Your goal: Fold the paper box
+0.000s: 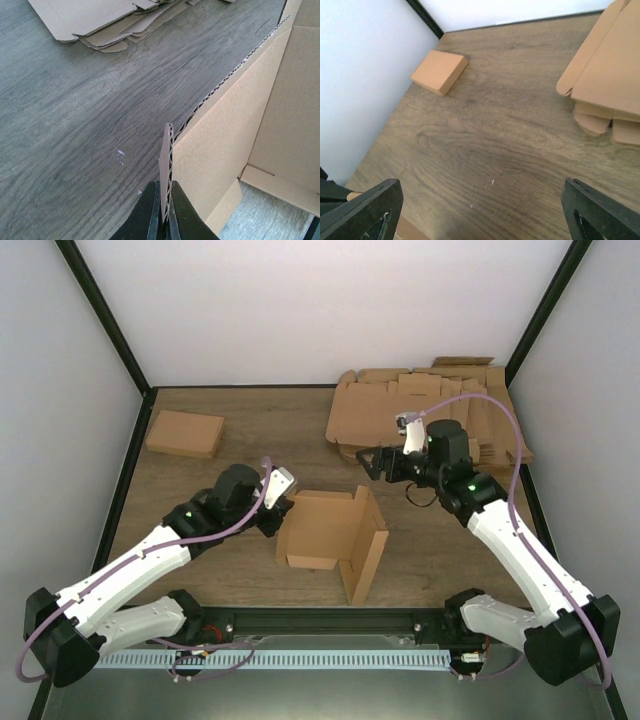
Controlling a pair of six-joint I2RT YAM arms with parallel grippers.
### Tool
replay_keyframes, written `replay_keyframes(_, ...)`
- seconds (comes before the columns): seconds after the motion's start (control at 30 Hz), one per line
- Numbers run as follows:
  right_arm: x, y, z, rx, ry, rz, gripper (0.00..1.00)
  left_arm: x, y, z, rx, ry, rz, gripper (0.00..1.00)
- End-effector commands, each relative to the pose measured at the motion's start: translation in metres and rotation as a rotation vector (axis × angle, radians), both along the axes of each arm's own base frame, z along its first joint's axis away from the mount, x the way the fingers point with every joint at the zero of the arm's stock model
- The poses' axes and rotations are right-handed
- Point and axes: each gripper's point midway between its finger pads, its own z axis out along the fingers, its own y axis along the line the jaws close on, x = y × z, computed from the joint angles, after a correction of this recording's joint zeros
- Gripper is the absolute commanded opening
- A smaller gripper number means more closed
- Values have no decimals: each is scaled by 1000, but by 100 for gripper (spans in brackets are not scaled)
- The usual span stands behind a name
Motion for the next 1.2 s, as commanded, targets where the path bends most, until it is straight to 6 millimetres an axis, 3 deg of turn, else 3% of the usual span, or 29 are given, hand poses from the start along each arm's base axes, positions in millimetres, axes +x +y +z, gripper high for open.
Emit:
replay_keyframes(0.0, 9, -21, 33, -14, -106, -127, 90, -4, 6, -10, 43, -7, -11, 4)
replay_keyframes(0.1, 13, -24, 42, -19, -125, -148, 90, -4, 7, -10, 45, -11, -13, 4)
replay_keyframes(0.33, -2, 9, 30, 20, -17, 65, 79, -2, 7, -8, 44, -18, -6, 4)
replay_keyframes(0.63, -11, -2, 31, -23, -40, 37, 90, 20, 25, 41, -52, -115, 202, 4)
replay_keyframes(0.83, -12, -4, 30, -22, -50, 27, 90, 20, 16, 42, -102, -68, 205, 4)
replay_keyframes(1.17, -10, -6, 25, -47, -71, 31, 95, 31, 39, 56, -15, -160, 291, 4)
